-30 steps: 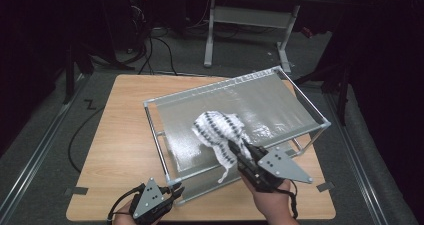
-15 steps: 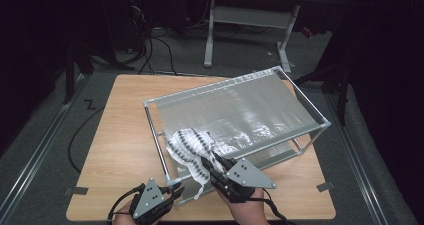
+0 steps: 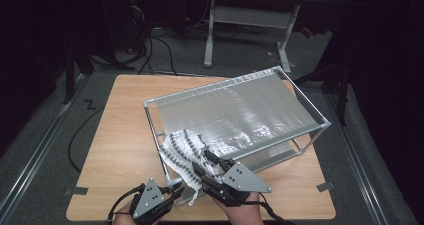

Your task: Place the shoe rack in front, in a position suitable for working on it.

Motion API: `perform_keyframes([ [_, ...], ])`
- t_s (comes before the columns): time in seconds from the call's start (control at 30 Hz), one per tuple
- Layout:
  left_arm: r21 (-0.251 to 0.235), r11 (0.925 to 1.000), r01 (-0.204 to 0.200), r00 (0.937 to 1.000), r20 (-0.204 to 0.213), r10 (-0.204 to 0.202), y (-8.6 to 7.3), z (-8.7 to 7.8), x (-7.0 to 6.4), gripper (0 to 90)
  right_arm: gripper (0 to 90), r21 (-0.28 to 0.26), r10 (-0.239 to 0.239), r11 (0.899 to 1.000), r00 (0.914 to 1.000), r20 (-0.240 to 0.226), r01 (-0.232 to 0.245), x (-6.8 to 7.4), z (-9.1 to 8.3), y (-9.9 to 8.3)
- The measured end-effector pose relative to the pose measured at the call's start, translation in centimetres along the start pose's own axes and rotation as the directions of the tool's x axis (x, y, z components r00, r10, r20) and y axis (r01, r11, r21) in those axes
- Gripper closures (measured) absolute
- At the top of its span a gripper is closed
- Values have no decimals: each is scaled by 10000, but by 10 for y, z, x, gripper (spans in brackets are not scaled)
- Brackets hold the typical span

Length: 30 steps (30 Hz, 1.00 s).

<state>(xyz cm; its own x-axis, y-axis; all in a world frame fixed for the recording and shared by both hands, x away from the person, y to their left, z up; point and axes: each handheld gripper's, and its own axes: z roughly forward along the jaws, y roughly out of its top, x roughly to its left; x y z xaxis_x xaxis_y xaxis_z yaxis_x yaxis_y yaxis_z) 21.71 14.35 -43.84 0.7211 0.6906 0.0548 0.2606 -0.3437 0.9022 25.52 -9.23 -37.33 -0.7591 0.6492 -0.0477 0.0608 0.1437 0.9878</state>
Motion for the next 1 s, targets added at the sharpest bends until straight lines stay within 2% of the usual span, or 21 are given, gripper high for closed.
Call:
perform_keyframes([
  [0.13,-13,10000,0,10000,-30,0,0,0,0,795,482,-304,131,9995,9998,124,-128,-3,-3,4],
  [0.23,-31,10000,33,10000,-45,-33,0,0,-1,795,605,-336,112,9994,9999,53,-110,-4,-2,4],
  [0.3,-12,10000,9,10000,-70,-9,0,0,-1,795,638,-145,180,9997,9998,-33,-180,-3,1,2],
  [0.37,14,10000,-32,9999,-121,32,0,0,-1,795,664,6,214,9998,9997,-128,-214,0,4,1],
  [0.53,20,10000,-21,9999,-162,21,0,0,-2,794,708,75,-257,9996,9990,-373,260,16,10,1],
  [0.63,-8,10000,18,9999,-146,-18,0,0,-2,795,709,110,-365,9993,9980,-519,371,22,12,-1],
  [0.77,-26,10000,78,9999,-103,-78,0,0,-1,797,722,182,-785,9967,9969,12,785,25,14,-3],
  [0.9,-39,10000,35,9999,-135,-36,-1,0,-2,796,730,274,-1045,9943,9936,424,1034,19,14,-5],
  [1.0,-51,10000,44,9999,-128,-45,-1,0,-2,796,731,377,-1072,9938,9917,716,1047,11,11,-5],
])
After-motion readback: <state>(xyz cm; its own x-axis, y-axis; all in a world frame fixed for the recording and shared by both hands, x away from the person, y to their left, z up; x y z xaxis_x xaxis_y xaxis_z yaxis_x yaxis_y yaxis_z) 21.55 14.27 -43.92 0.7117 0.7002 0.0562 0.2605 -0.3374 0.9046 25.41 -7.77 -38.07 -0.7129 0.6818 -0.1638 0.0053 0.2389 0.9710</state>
